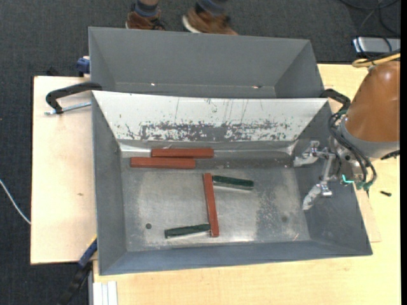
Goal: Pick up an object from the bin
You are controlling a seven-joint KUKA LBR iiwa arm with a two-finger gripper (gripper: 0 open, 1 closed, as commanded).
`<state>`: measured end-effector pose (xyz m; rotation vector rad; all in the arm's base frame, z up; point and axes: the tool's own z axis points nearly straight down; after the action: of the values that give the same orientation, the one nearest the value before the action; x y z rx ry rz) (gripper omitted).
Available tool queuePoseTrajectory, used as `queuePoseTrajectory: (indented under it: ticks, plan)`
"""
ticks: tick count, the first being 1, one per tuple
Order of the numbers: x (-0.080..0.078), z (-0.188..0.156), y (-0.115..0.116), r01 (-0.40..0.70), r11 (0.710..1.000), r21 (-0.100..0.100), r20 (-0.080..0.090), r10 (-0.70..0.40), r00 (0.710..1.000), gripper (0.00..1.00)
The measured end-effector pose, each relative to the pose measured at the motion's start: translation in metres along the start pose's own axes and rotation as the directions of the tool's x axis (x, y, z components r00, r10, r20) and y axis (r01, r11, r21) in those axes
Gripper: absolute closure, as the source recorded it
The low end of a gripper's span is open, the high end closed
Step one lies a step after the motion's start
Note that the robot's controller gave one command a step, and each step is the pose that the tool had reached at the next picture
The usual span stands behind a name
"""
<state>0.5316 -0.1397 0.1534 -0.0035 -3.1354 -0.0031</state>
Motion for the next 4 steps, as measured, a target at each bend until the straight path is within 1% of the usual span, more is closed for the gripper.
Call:
queuePoseTrajectory:
  ticks: [1, 2, 3, 4]
  plan:
    - [-0.002, -0.005, 0.001, 0.002, 1.000, 0.002, 0.008, -0.002, 1.000, 0.00]
    - [-0.043, 0.045, 0.026, 0.041, 0.999, 0.005, 0.019, -0.041, 0.999, 0.00]
    - [-0.044, 0.077, 0.054, 0.063, 0.998, 0.000, 0.007, -0.063, 0.998, 0.00]
    - [-0.073, 0.076, 0.105, 0.126, 0.992, 0.005, 0.001, -0.126, 0.992, 1.00]
